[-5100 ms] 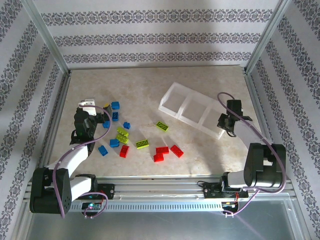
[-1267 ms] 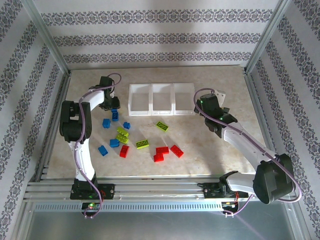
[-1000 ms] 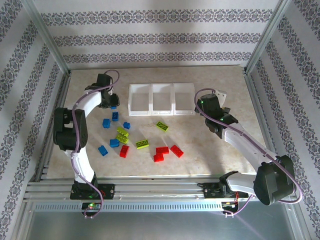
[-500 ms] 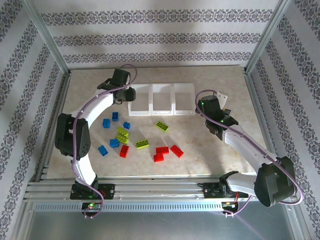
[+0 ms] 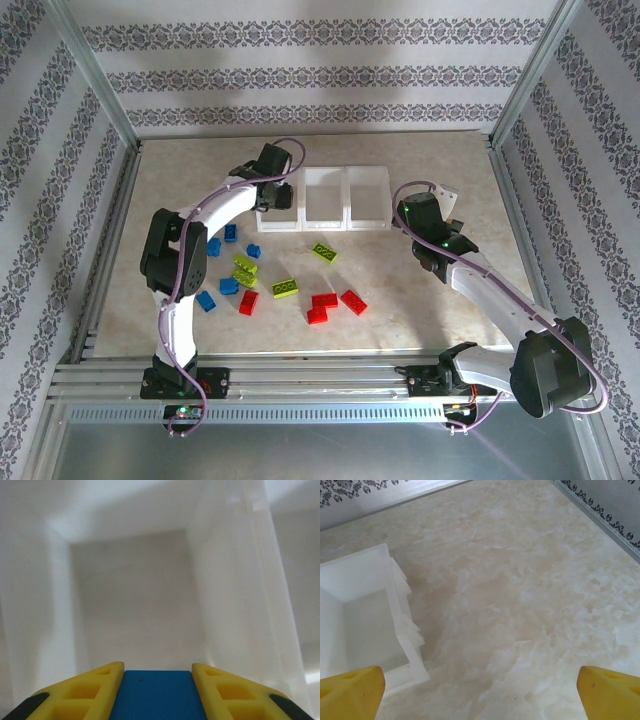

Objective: Sort the legos into containers by color
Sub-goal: Place the lego in the container.

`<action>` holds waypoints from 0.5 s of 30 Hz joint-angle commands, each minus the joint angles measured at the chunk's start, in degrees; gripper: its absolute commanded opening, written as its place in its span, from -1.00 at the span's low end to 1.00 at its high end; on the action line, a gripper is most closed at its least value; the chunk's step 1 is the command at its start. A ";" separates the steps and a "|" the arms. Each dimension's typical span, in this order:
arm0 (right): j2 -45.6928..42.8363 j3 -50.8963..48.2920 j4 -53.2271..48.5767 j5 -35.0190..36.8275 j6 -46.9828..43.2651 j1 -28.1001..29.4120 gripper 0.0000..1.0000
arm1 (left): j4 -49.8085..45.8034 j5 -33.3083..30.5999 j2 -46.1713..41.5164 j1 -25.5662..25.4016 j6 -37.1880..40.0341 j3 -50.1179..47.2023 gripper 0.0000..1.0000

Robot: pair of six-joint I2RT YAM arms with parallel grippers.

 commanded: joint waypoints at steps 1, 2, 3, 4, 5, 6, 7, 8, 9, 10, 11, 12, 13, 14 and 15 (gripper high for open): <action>-0.68 -1.04 0.25 1.78 0.82 0.69 0.97 | -1.32 -1.19 1.29 -0.87 0.04 2.08 -0.38; -0.75 -1.05 0.31 1.75 0.83 0.69 0.97 | -1.46 -1.43 1.60 -0.92 -0.13 2.24 -0.37; -0.83 -1.05 0.31 1.76 0.75 0.69 0.96 | -1.64 -1.63 1.90 -0.96 -0.31 2.47 -0.33; -0.86 -1.04 0.32 1.81 0.65 0.70 0.97 | -1.98 -1.79 2.30 -0.96 -0.52 2.77 -0.25; -0.96 -0.95 0.31 1.94 0.49 0.69 0.97 | -2.36 -1.83 2.65 -1.01 -0.62 3.28 -0.18; -1.03 -0.88 0.30 2.06 0.39 0.69 0.97 | -2.55 -1.91 2.83 -1.01 -0.62 3.59 -0.15; -1.16 -0.86 0.24 2.14 0.31 0.69 0.97 | -2.65 -2.07 2.92 -1.07 -0.70 3.92 -0.12; -1.29 -0.84 0.27 2.18 0.21 0.69 0.97 | -2.73 -2.25 3.00 -1.16 -0.70 4.15 -0.11; -1.38 -0.78 0.28 2.17 0.12 0.69 0.97 | -2.74 -2.31 2.98 -1.14 -0.79 4.27 -0.10; -1.44 -0.78 0.24 2.21 0.04 0.70 0.97 | -2.81 -2.36 2.95 -1.14 -0.85 4.43 -0.07; -1.47 -0.73 0.25 2.36 -0.04 0.63 0.97 | -2.89 -2.28 2.89 -1.20 -0.88 4.67 -0.04; -1.48 -0.69 0.24 2.41 -0.03 0.61 0.97 | -3.12 -2.21 2.82 -1.23 -0.82 4.92 -0.03; -1.47 -0.64 0.23 2.49 -0.12 0.61 0.97 | -3.41 -2.26 2.72 -1.25 -0.75 5.19 -0.02; -1.43 -0.56 0.26 2.56 -0.29 0.61 0.97 | -3.71 -2.43 2.49 -1.29 -0.75 5.33 -0.01; -1.38 -0.44 0.23 2.65 -0.39 0.63 0.97 | -3.79 -2.58 2.09 -1.31 -0.79 5.33 0.00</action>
